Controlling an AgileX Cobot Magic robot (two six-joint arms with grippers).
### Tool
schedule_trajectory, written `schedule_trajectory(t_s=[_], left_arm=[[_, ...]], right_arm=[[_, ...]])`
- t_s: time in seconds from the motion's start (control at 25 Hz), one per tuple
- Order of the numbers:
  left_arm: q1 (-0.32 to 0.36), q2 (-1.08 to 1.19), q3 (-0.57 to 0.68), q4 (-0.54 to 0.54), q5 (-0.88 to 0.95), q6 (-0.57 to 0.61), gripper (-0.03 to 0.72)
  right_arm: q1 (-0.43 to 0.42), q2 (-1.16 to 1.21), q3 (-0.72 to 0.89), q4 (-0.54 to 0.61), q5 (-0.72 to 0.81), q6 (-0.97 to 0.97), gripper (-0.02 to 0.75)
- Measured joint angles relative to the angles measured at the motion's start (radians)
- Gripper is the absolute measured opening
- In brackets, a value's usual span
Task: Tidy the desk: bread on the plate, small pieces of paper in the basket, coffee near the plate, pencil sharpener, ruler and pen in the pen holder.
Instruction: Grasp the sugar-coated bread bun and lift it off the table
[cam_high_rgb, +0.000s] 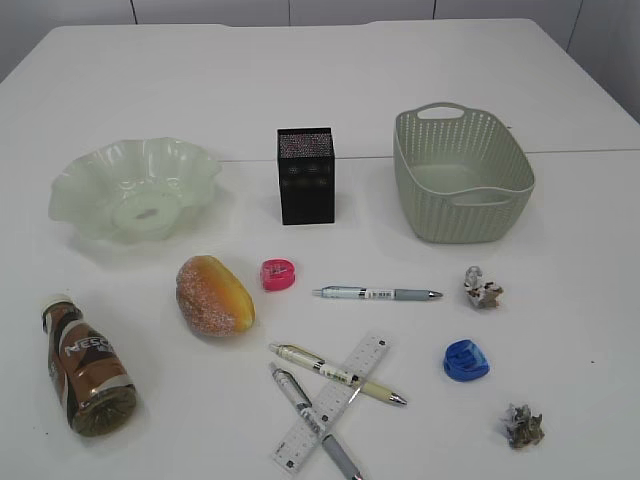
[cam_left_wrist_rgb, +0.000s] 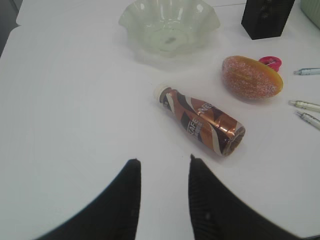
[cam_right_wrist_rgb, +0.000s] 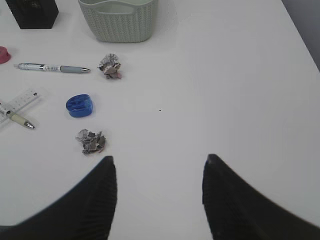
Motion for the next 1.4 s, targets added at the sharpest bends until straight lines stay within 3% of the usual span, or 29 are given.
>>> schedule_trajectory(t_s=[1.4], left_arm=[[0.000,0.000,0.000,0.000,0.000,0.000,0.241]], right_arm=[[0.000,0.000,0.000,0.000,0.000,0.000,0.405]])
